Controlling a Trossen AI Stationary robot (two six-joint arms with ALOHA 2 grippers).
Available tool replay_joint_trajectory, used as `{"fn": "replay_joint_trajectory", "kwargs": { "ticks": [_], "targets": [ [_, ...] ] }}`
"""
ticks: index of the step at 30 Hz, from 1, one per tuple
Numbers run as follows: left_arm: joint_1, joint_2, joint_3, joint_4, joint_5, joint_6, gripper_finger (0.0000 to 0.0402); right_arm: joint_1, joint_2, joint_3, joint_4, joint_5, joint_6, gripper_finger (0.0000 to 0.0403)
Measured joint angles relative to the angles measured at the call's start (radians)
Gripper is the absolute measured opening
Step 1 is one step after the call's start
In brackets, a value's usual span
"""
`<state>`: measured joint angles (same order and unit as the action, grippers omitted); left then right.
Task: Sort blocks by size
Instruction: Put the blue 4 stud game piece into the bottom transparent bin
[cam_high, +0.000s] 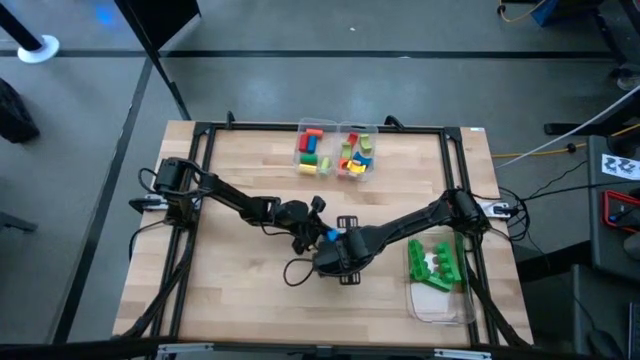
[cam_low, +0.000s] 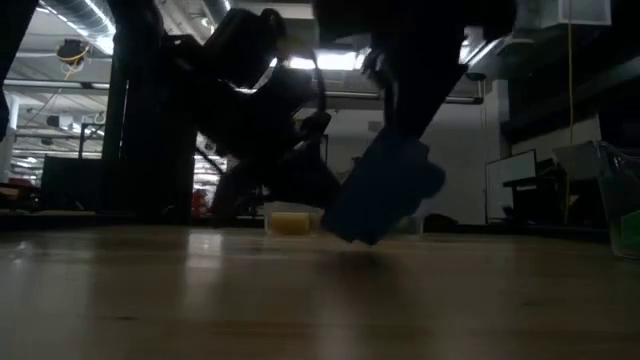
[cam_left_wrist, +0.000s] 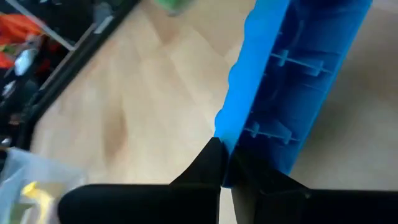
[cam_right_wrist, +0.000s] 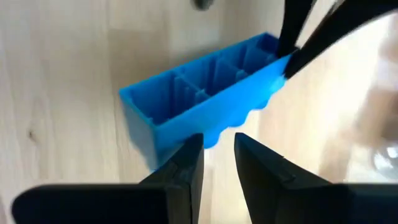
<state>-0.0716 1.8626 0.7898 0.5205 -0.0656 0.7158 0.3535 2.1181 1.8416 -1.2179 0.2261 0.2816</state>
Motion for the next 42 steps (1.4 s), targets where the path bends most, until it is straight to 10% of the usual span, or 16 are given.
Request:
{"fn": "replay_joint_trajectory", "kwargs": {
  "ticks": [10,21,42],
  "targets": [
    [0.029,-0.002,0.08,0.005,-0.124,-0.095,0.0002,0.072,-0.002,0.204,-0.343,0.095,0.284,0.0092],
    [0.048,-0.003,0.181,-0.236,-0.136,-0.207,0.0002,0.095,-0.004,0.253,-0.332,0.286,0.446,0.0092],
    [0.033,-0.003,0.219,-0.391,-0.133,-0.344,0.0003,-0.011,-0.004,0.253,-0.33,0.11,0.447,0.0145]
  ]
}}
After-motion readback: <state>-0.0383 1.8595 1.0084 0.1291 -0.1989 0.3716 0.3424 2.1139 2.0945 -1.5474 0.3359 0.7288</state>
